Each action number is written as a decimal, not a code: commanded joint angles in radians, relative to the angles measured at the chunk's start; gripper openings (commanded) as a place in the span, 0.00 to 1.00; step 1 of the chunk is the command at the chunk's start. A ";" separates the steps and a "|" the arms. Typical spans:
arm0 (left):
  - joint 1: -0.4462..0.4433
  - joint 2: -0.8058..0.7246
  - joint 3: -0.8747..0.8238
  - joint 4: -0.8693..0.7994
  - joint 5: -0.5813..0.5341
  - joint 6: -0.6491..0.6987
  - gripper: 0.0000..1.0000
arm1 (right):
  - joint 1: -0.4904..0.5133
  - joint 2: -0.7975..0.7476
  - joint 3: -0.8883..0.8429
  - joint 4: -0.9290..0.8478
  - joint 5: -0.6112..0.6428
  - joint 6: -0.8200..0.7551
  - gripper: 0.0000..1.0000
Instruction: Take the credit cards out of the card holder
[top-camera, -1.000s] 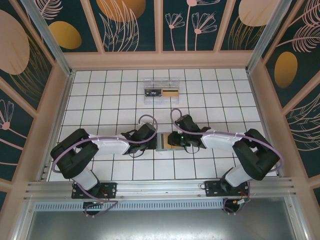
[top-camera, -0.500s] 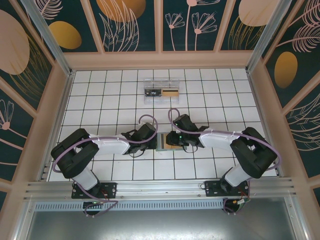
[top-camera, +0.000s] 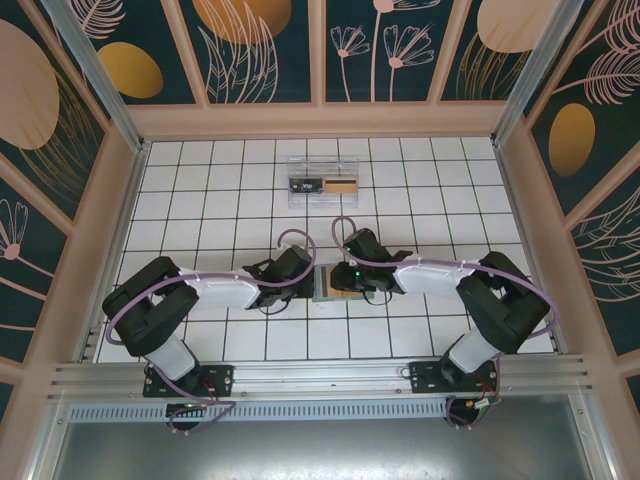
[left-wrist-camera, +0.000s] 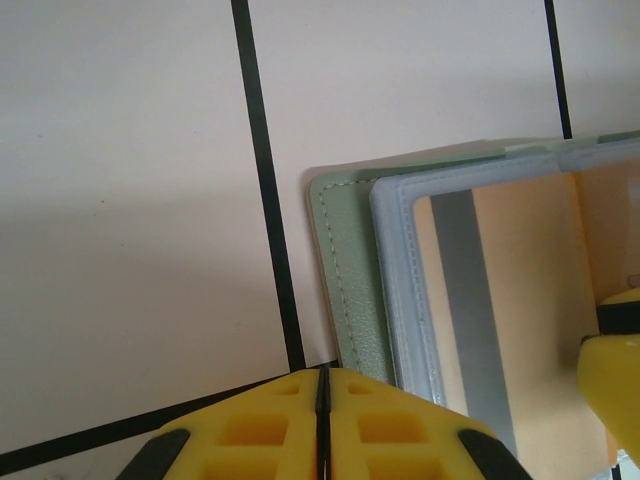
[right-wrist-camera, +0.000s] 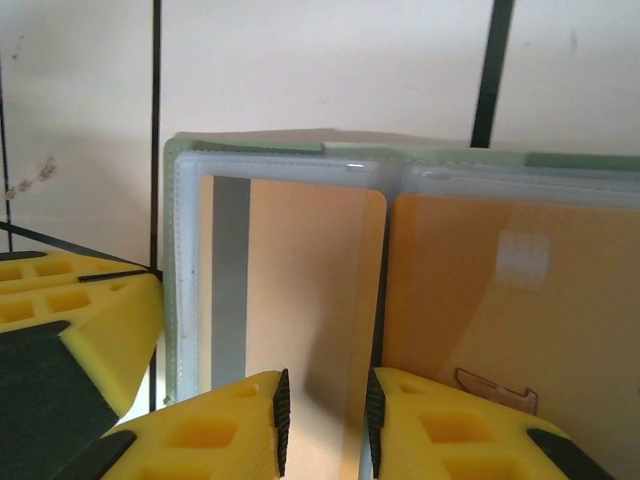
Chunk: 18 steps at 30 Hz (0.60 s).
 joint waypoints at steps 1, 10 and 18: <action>-0.001 0.068 -0.025 0.008 0.046 -0.001 0.11 | 0.003 0.010 -0.011 0.046 -0.068 0.021 0.29; -0.004 0.071 -0.024 0.014 0.051 -0.002 0.11 | -0.053 -0.028 -0.083 0.153 -0.183 0.062 0.26; -0.006 0.071 -0.025 0.008 0.046 -0.003 0.11 | -0.068 -0.024 -0.097 0.138 -0.151 0.062 0.01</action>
